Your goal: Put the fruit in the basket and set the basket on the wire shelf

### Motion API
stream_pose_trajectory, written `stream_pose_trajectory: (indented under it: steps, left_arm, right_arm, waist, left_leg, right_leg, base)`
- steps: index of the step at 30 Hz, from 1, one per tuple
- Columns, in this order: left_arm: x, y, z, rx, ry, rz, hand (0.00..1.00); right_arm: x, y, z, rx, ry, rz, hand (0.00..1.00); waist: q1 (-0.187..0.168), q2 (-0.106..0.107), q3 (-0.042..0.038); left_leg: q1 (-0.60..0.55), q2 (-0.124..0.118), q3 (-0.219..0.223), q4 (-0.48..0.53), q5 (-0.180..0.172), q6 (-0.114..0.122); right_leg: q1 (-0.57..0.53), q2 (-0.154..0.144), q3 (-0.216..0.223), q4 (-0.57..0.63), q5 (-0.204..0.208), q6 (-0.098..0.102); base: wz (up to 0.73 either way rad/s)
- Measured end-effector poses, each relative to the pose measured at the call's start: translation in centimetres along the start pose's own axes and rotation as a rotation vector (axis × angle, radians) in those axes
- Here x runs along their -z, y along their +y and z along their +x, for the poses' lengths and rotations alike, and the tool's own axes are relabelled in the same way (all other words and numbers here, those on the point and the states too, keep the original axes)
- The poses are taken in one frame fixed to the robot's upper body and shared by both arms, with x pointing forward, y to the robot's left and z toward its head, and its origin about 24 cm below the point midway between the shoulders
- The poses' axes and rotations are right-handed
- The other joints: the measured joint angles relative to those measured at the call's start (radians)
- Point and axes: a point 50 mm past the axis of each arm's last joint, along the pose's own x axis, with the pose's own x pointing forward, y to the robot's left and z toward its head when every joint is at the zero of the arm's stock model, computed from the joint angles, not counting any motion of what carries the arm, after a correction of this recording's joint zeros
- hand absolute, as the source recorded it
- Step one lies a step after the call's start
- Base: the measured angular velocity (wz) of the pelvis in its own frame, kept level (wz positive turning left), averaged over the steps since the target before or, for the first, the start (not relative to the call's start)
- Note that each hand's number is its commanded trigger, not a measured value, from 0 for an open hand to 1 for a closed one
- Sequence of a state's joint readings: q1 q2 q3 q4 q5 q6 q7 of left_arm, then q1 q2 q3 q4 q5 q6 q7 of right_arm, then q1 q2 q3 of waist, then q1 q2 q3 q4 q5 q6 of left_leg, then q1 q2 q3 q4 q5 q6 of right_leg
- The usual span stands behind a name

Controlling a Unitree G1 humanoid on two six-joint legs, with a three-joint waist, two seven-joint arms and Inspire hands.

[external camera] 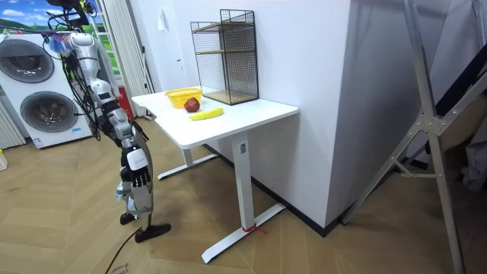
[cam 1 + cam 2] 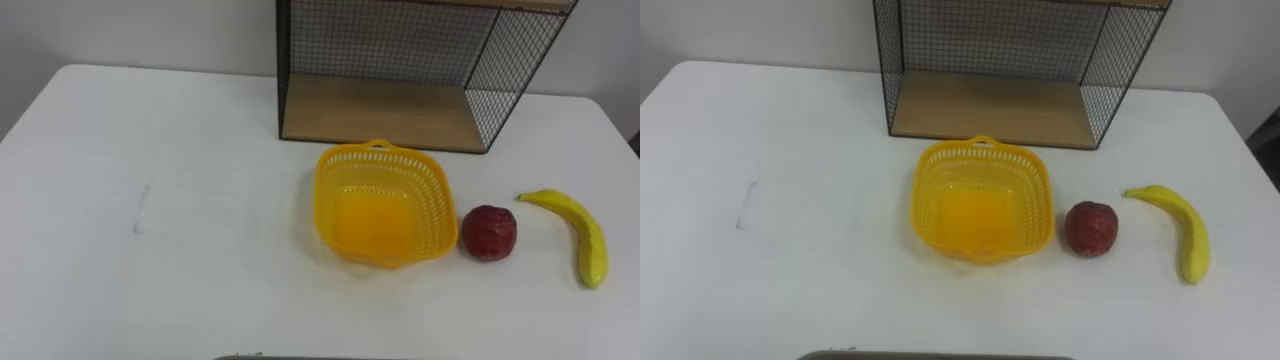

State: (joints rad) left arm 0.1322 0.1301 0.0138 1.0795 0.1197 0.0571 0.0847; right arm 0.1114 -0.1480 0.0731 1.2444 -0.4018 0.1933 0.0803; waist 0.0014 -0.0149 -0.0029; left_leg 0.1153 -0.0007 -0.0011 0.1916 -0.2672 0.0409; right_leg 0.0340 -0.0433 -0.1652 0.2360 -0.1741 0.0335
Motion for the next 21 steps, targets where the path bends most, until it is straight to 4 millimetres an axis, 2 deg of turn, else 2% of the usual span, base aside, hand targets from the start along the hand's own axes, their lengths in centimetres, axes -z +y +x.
stream_pose_trajectory:
  steps: [6, 12, 18, 20, 21]
  left_arm:
    - [0.4, 0.0, -0.1, 0.001, 0.010, 0.002, 0.00]
    - [1.0, 0.0, -0.1, -0.012, 0.031, 0.004, 0.00]
    - [2.1, 0.1, -0.4, -0.040, 0.059, 0.005, 0.00]
    - [2.7, 0.3, -0.5, -0.061, 0.072, 0.015, 0.00]
    - [2.9, 0.3, -0.5, -0.068, 0.075, 0.015, 0.00]
  right_arm:
    - [0.0, 0.0, 0.0, 0.004, -0.004, -0.001, 0.00]
    - [-0.2, -0.3, 0.0, 0.066, -0.028, 0.064, 0.00]
    - [-0.1, -0.9, -0.1, 0.157, -0.030, 0.367, 0.00]
    - [0.1, -1.0, -0.1, 0.165, -0.045, 0.632, 0.00]
    - [0.3, -1.0, -0.1, 0.164, -0.045, 0.704, 0.00]
  waist:
    - [-0.008, 0.010, 0.0035]
    - [-0.004, 0.013, 0.0054]
    - [-0.001, 0.012, 0.0052]
    - [-0.001, 0.013, 0.0049]
    - [-0.004, 0.013, 0.0052]
  left_leg:
    - [0.000, 0.000, 0.004, 0.000, 0.000, 0.000]
    - [0.001, 0.004, 0.025, -0.006, 0.000, 0.000]
    - [0.001, 0.005, 0.027, -0.008, 0.000, 0.000]
    - [0.002, 0.005, 0.028, -0.007, 0.000, 0.000]
    - [0.002, 0.006, 0.028, -0.007, 0.000, 0.000]
  right_leg:
    - [-0.001, 0.000, -0.001, 0.001, 0.000, 0.000]
    - [-0.010, 0.008, 0.027, 0.001, 0.001, -0.002]
    - [-0.014, 0.010, 0.031, 0.001, 0.002, -0.003]
    - [-0.013, 0.010, 0.033, 0.000, 0.002, -0.003]
    - [-0.012, 0.010, 0.033, 0.000, 0.002, -0.003]
  base:
    - [-0.01]
    - [-0.10]
    - [-0.02]
    - [0.00]
    - [0.04]
